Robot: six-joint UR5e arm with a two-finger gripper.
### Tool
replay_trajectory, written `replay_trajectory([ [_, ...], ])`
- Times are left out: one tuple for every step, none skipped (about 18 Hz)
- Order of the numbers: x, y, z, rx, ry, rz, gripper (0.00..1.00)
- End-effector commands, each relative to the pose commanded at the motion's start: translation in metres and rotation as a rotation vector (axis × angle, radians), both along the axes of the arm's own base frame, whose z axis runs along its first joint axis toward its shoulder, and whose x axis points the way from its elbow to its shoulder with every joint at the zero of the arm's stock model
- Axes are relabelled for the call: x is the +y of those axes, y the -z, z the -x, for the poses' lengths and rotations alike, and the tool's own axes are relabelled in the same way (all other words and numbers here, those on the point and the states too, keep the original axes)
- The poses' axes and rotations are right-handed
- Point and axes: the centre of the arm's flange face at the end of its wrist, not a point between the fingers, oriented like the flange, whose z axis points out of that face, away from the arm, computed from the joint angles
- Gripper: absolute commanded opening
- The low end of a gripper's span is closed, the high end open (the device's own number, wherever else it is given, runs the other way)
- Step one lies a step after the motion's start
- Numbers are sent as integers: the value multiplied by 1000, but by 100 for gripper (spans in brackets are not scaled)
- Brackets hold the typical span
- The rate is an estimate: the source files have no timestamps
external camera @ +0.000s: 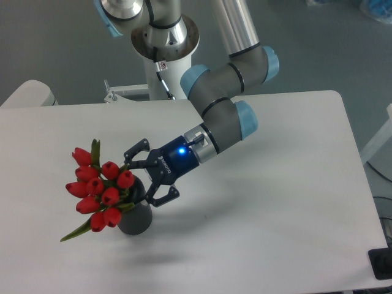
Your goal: Insert the flowers into the vase
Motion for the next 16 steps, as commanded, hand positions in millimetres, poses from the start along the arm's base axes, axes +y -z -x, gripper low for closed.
replay_trajectory([
  [-4,1,4,-6,-10,4,96],
  [-7,3,7,-9,-17,6,100],
  [-9,3,11,-9,-25,6,100],
  [-13,3,15,-9,-34,6,100],
  [-15,3,19,-9,-42,6,100],
  [-18,3,22,-10,-48,6,100],
  [-22,3,28,-11,-60,6,100],
  [-26,3,33,-9,-71,6,100],
  [-29,3,39,-9,-81,6,100],
  [-31,4,47,-9,-91,6,100],
  [-34,3,55,-7,-102,4,100],
  [-34,3,62,-5,-108,7,100],
  [-33,4,69,-6,-113,7,100],
  [-35,4,78,-10,-124,11,100],
  [-37,3,87,-15,-135,16,100],
  [-38,1,97,-22,-147,20,100],
])
